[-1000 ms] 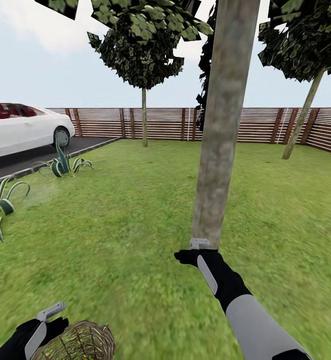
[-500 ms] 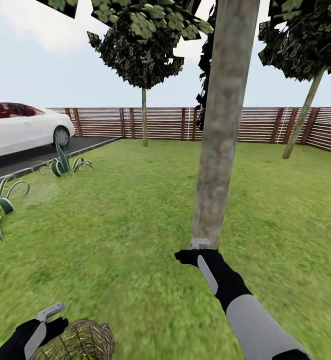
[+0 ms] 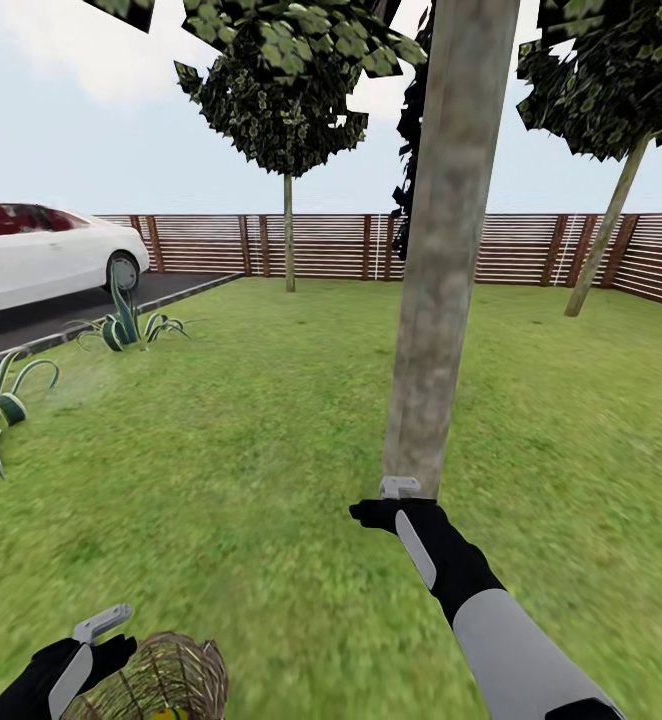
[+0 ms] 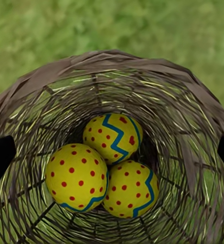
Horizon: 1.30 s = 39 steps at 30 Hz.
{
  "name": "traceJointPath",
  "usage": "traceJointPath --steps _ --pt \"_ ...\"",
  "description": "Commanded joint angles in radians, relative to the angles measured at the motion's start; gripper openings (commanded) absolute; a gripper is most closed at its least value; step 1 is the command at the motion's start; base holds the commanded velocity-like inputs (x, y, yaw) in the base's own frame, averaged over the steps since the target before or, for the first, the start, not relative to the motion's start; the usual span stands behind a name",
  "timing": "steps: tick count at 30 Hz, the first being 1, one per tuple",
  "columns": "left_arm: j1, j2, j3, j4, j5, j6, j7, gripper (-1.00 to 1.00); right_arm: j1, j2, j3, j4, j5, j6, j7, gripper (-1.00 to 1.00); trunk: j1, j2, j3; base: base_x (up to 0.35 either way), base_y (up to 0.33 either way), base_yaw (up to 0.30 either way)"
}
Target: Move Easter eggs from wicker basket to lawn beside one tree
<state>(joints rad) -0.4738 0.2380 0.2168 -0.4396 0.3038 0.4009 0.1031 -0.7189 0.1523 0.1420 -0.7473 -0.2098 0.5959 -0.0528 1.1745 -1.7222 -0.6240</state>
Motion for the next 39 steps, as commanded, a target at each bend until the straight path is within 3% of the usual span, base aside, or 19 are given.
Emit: traceJointPath --steps 1,23,39 --pt "0.0 0.0 0.001 -0.002 0.011 0.006 0.006 1.0 -0.001 0.0 0.002 -0.001 -0.008 0.004 -0.006 1.0 0.004 -0.008 -0.004 0.0 0.0 0.0" --pt "0.0 0.0 0.001 -0.001 0.006 0.015 0.006 1.0 -0.001 -0.002 0.001 -0.001 -0.009 0.004 -0.006 1.0 0.088 -0.162 -0.073 0.0 0.0 0.0" --pt "-0.002 0.003 0.001 0.063 0.006 0.024 0.01 1.0 -0.001 -0.002 0.001 -0.001 -0.009 0.004 -0.006 1.0 0.15 -0.274 -0.123 0.0 0.0 0.0"
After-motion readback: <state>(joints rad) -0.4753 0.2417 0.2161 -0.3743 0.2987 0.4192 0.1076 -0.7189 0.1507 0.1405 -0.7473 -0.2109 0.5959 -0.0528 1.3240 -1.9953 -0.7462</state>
